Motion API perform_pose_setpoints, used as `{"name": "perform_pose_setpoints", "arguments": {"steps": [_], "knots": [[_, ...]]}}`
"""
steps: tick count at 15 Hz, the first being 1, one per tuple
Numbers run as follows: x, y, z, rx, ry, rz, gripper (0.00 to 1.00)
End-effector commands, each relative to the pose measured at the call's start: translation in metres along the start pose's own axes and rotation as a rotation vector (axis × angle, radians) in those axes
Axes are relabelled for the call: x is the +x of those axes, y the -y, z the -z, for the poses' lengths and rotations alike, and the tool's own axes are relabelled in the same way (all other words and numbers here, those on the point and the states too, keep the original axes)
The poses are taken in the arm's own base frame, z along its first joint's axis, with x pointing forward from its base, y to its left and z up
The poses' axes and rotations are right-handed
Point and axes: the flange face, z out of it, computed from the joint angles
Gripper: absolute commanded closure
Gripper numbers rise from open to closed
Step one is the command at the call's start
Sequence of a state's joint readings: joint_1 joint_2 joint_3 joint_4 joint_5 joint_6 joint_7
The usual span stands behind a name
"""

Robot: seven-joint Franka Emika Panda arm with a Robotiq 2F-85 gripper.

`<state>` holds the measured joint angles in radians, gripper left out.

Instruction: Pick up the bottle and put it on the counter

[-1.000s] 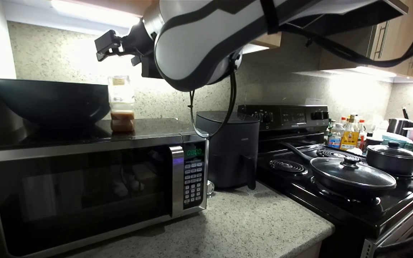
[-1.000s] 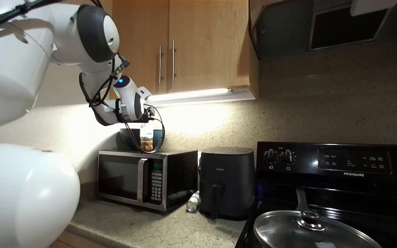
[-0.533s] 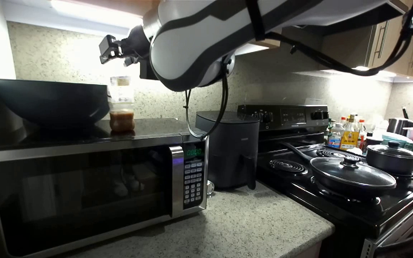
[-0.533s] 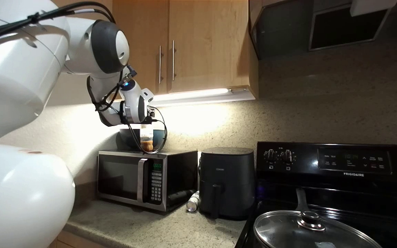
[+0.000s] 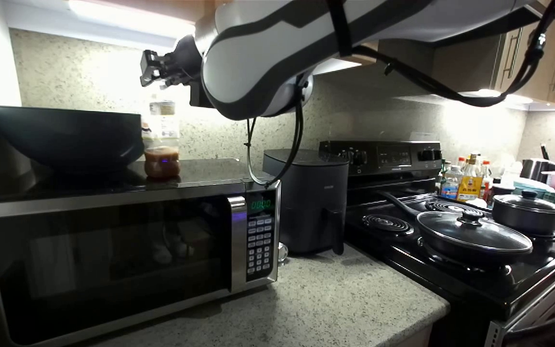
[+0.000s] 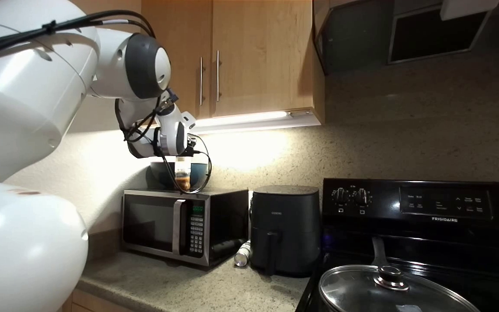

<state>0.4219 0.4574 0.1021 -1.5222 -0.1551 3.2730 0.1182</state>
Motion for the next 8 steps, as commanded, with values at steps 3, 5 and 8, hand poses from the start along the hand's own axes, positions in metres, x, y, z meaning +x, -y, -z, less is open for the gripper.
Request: {"name": "perform_pose_setpoints", "arguments": {"steps": [3,5,8], "knots": [[0.007,-0.024,0.019,-0.069,0.049,0.006,0.87],[0.011,-0.04,0.032,-0.117,0.054,0.007,0.87],[0.015,-0.067,0.054,-0.183,0.031,-0.021,0.86]]}}
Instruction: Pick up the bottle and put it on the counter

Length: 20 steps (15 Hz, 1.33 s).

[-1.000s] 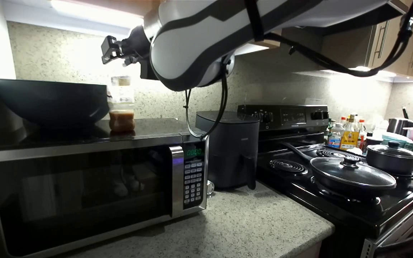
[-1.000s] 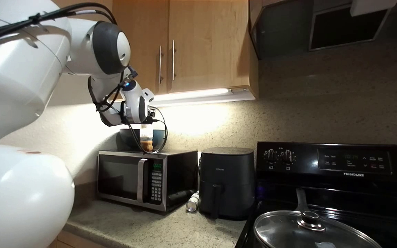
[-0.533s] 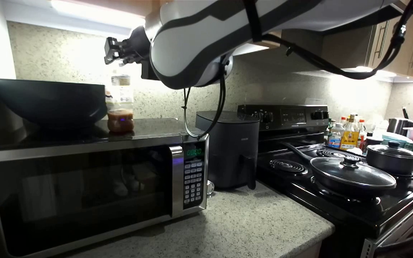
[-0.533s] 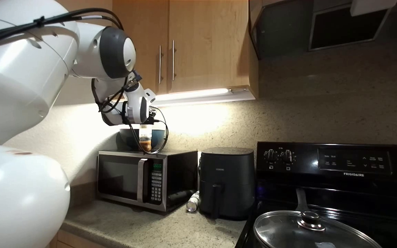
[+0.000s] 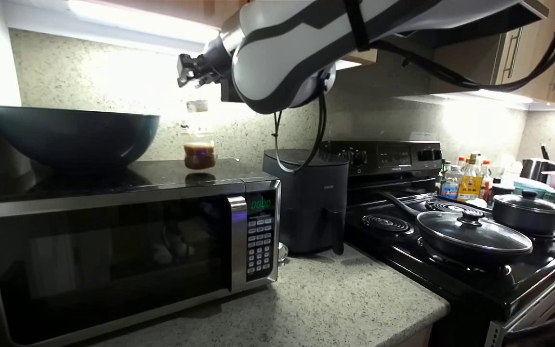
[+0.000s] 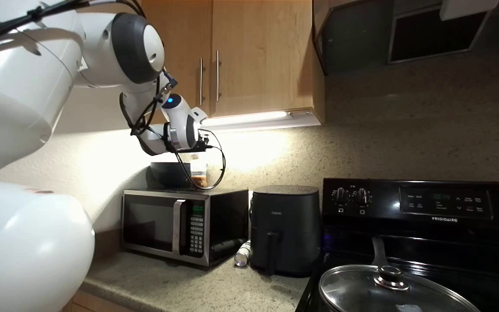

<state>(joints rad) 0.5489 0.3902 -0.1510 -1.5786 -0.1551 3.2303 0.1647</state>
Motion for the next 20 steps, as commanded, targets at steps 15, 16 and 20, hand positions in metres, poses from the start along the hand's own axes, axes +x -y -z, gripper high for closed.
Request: {"name": "perform_pose_setpoints", "arguments": {"steps": [15,16,20], "knots": [[-0.015,-0.067,0.067,-0.179,0.118,-0.348,0.63],[-0.015,-0.067,0.067,-0.179,0.119,-0.35,0.63],[-0.024,-0.068,0.079,-0.175,0.145,-0.286,0.87]]}}
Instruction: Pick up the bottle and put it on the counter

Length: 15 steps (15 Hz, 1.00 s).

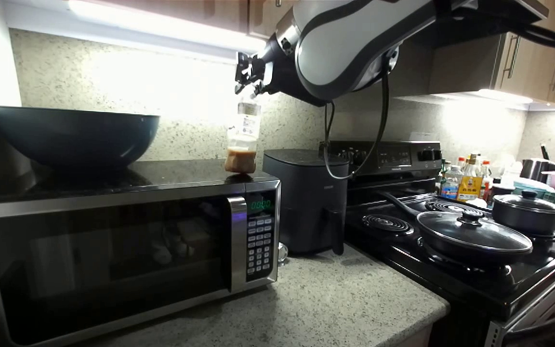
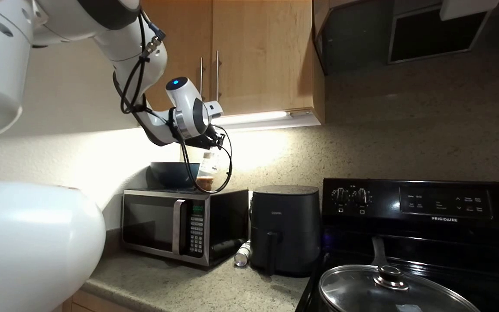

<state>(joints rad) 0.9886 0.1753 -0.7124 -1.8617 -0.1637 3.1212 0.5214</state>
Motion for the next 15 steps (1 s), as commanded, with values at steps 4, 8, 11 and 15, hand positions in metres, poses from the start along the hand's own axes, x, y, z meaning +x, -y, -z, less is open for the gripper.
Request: {"name": "perform_pose_setpoints", "arguments": {"steps": [4,8,11,15], "knots": [[-0.003,-0.028,0.019,-0.055,0.0,0.151,0.87],[0.008,-0.053,0.025,-0.136,-0.03,0.177,0.87],[0.02,-0.069,0.03,-0.199,-0.078,0.166,0.87],[0.02,-0.087,0.038,-0.209,-0.104,0.067,0.87]]}}
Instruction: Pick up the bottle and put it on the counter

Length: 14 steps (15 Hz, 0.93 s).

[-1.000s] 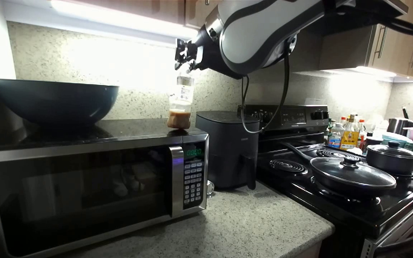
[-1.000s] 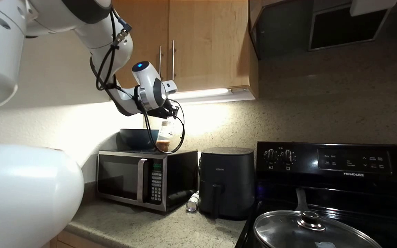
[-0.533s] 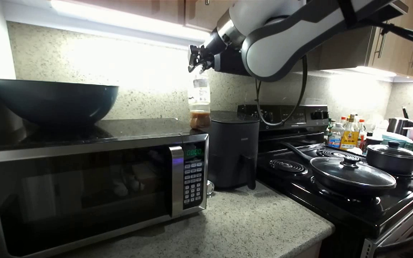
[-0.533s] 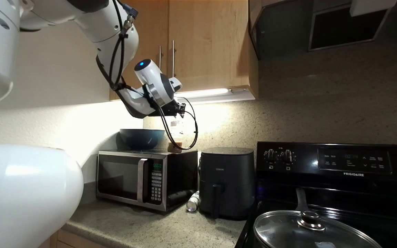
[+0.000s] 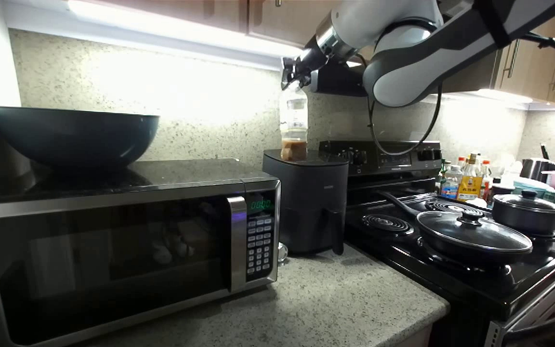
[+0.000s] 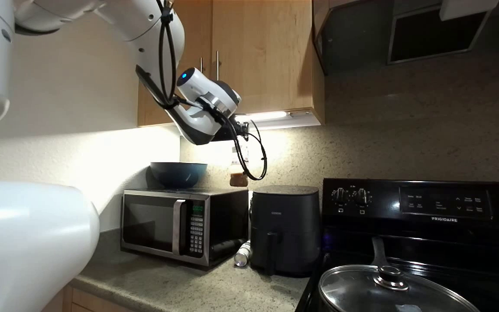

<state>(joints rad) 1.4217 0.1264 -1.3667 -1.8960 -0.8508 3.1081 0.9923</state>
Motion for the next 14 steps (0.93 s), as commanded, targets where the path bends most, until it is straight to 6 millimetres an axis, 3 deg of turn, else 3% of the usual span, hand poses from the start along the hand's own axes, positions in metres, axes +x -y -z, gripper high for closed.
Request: {"name": "perform_pose_setpoints", "arguments": {"steps": [1,2,5,6,10,14], "knots": [[-0.008,-0.005,0.005,0.019,0.019,-0.094,0.87],[-0.001,-0.007,0.002,-0.006,-0.001,-0.048,0.63],[-0.008,-0.004,0.003,0.009,0.017,-0.076,0.63],[-0.009,-0.004,0.003,0.011,0.019,-0.077,0.87],[0.003,-0.024,-0.002,-0.061,-0.025,-0.083,0.87],[0.018,-0.067,-0.006,-0.167,-0.064,-0.131,0.88]]}}
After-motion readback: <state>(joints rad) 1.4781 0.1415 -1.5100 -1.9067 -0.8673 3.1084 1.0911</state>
